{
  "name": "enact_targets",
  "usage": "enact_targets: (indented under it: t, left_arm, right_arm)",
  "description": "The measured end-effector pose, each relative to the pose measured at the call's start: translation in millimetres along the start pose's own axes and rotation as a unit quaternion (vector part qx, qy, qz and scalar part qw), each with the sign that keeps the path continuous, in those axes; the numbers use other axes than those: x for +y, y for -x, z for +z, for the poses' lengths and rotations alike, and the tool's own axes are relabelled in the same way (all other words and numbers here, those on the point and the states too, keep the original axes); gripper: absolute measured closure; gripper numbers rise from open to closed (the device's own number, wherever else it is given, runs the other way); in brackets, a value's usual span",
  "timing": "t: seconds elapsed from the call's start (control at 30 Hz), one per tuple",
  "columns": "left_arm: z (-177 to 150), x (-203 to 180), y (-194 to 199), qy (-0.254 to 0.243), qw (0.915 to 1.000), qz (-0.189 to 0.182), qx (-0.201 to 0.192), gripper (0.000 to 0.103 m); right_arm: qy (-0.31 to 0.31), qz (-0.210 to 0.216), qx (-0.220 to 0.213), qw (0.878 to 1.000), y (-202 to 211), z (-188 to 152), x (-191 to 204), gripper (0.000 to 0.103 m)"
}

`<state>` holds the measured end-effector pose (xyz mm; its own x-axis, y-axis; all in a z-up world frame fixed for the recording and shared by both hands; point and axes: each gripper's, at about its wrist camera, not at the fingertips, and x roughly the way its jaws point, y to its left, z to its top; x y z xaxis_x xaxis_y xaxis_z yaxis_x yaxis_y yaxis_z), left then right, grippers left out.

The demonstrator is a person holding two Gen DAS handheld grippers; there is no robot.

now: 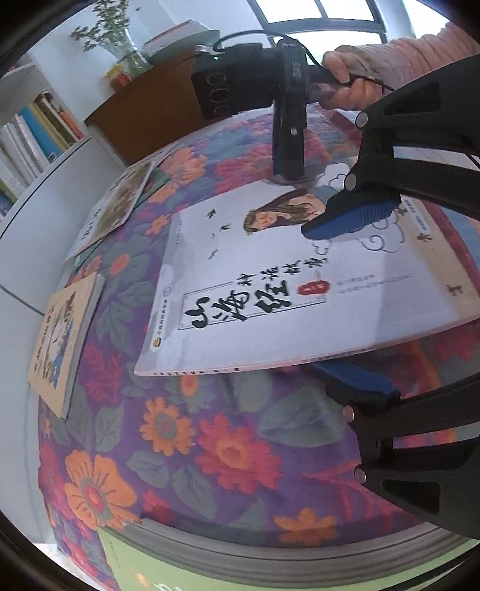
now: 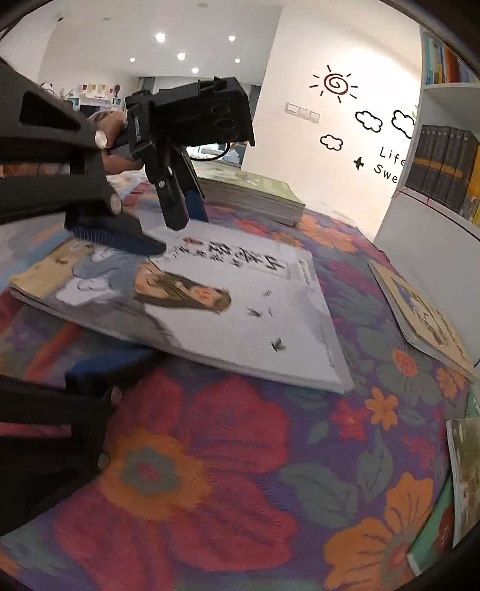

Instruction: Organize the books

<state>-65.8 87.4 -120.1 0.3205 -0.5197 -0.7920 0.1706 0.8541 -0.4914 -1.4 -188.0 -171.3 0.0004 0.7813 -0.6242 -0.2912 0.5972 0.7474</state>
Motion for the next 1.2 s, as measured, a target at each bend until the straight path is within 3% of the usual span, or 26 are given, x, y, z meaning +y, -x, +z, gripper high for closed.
enact_targets:
  t: [0.07, 0.13, 0.23, 0.5, 1.0, 1.2]
  left_arm:
    - [4.6, 2.9, -1.0, 0.007, 1.0000, 0.002, -0.006, 0.051]
    - [9.1, 7.4, -1.8, 0.014, 0.9993, 0.028, -0.020, 0.073]
    - [12.1, 12.1, -1.5, 0.024, 0.9988, 0.029, -0.030, 0.073]
    - [13.1, 4.4, -4.1, 0.009, 0.9974, 0.057, -0.043, 0.073]
    - [9.5, 1.2, -4.1, 0.004, 0.9960, 0.071, -0.055, 0.072]
    - [5.1, 5.7, -2.2, 0.009, 0.9955, 0.059, -0.073, 0.072]
  right_arm:
    - [-0.005, -0.009, -0.001, 1.000, -1.6, 5.5, -6.0, 0.084]
    - [-0.020, 0.010, 0.000, 1.000, -0.3, 7.6, -16.8, 0.092]
    - [-0.033, 0.029, 0.001, 0.999, 0.7, 8.4, -23.6, 0.094]
    - [0.008, -0.030, -0.006, 0.999, 10.0, -4.6, -3.9, 0.092]
    - [0.027, -0.066, -0.029, 0.997, -1.7, 7.4, 12.5, 0.088]
    - [0.021, -0.055, -0.039, 0.997, -1.0, 5.7, 9.1, 0.088]
